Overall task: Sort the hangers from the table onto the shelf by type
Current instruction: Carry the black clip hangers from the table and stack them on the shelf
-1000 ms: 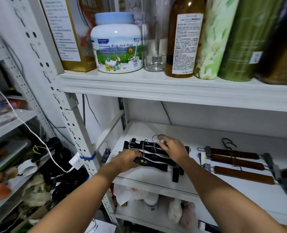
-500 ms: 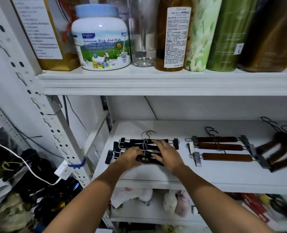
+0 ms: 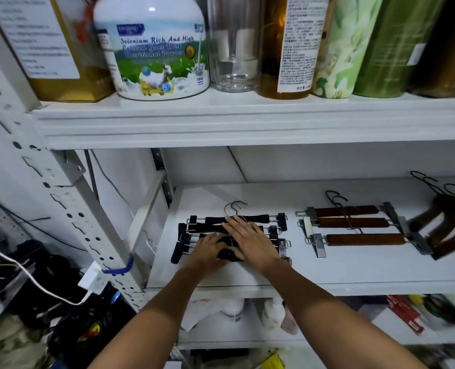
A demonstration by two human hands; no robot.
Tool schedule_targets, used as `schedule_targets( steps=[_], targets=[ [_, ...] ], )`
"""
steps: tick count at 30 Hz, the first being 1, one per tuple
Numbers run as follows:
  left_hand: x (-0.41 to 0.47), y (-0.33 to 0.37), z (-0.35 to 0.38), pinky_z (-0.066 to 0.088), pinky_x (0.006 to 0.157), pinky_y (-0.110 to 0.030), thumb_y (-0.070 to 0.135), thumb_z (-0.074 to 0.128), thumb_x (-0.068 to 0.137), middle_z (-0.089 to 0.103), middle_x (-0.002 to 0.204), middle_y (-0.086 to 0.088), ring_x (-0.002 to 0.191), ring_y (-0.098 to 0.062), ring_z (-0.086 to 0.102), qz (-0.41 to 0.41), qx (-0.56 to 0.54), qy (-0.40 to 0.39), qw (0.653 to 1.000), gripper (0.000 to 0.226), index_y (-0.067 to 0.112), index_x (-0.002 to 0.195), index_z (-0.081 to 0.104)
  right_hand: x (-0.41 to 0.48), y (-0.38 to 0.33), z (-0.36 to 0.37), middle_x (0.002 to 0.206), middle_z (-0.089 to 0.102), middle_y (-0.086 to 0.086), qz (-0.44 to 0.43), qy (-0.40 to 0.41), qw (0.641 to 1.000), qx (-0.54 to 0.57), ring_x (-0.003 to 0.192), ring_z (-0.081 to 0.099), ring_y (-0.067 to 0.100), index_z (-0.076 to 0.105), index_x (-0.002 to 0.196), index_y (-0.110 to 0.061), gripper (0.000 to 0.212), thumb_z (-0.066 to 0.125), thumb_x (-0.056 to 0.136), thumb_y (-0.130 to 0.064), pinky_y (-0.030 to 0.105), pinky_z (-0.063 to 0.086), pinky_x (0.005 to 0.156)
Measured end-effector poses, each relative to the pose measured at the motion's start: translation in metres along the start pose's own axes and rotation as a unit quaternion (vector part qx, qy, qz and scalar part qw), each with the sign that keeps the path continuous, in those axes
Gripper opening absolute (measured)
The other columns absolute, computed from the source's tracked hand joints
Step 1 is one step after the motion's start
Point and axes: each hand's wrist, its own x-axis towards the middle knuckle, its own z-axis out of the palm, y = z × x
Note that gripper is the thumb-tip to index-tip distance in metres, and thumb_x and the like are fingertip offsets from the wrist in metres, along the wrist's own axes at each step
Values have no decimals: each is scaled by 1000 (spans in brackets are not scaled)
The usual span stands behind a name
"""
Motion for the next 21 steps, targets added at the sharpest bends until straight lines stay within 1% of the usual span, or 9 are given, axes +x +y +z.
schedule_targets(
  steps=[3, 5, 9, 12, 15, 17, 18, 19, 21],
  targets=[
    [1, -2, 1, 31, 111, -42, 39, 60, 87, 46, 143, 0, 134, -24, 38, 1, -11, -11, 1000, 40, 20, 123, 60, 6, -6, 4, 160, -4, -7, -11, -26, 998, -48, 147, -7, 11, 3, 153, -21, 61, 32, 101, -38, 34, -2, 118],
    [2, -1, 3, 25, 115, -43, 39, 56, 90, 38, 150, 0, 140, -23, 30, -13, -8, -27, 1000, 41, 21, 128, 57, 5, -5, 6, 160, -5, -4, 13, -45, 997, -59, 147, -6, 11, 2, 153, -19, 62, 29, 102, -40, 34, -1, 119],
    [5, -4, 7, 14, 120, -41, 37, 52, 94, 24, 157, 1, 147, -19, 16, -41, 0, -48, 998, 44, 22, 135, 49, -4, 8, 14, 161, -4, -3, 74, -80, 994, -27, 147, -2, 10, 3, 153, -16, 63, 29, 101, -42, 33, 3, 119],
    [3, -3, 7, 12, 121, -42, 37, 51, 94, 22, 157, 1, 147, -18, 13, -45, -11, -55, 997, 46, 21, 137, 45, -11, 14, 16, 160, -6, -3, 85, -84, 993, -22, 147, -6, 9, 1, 153, -16, 71, 20, 97, -56, 32, -1, 118],
    [1, -1, 7, 7, 122, -39, 38, 49, 95, 20, 158, 0, 148, -17, 10, -60, -22, -51, 997, 60, 18, 147, 26, -25, 15, 20, 156, -16, -5, 100, -64, 992, -33, 144, -15, 8, -8, 151, -16, 96, -7, 74, -73, 31, -9, 114],
    [1, -2, 10, 2, 120, -38, 40, 46, 96, 10, 160, -1, 148, -16, 4, -64, -5, -56, 996, 69, 15, 151, 12, -36, 21, 25, 151, -18, -3, 122, -55, 990, -41, 140, -16, 8, -8, 150, -13, 98, -2, 75, -76, 32, -13, 114],
    [0, -3, 14, -1, 120, -37, 42, 43, 97, 2, 161, -1, 148, -15, -1, -66, 14, -61, 996, 72, 15, 151, 5, -42, 24, 28, 153, -10, 0, 131, -47, 989, -47, 142, -9, 11, 1, 150, -10, 97, 3, 80, -76, 32, -11, 115],
    [0, -3, 16, -4, 119, -37, 45, 39, 97, -4, 160, -2, 148, -15, -6, -68, 32, -69, 995, 74, 15, 151, -1, -45, 26, 29, 155, 7, 5, 148, -65, 985, -57, 144, 8, 15, 17, 149, -6, 94, 6, 85, -74, 32, -5, 116],
    [0, -2, 21, -7, 118, -38, 55, 26, 95, -12, 159, -3, 147, -17, -13, -75, 56, -84, 992, 77, 14, 150, -7, -44, 30, 32, 144, 46, 9, 164, -110, 979, -54, 134, 43, 19, 49, 136, -5, 89, 5, 91, -68, 33, 8, 114]
  ],
)
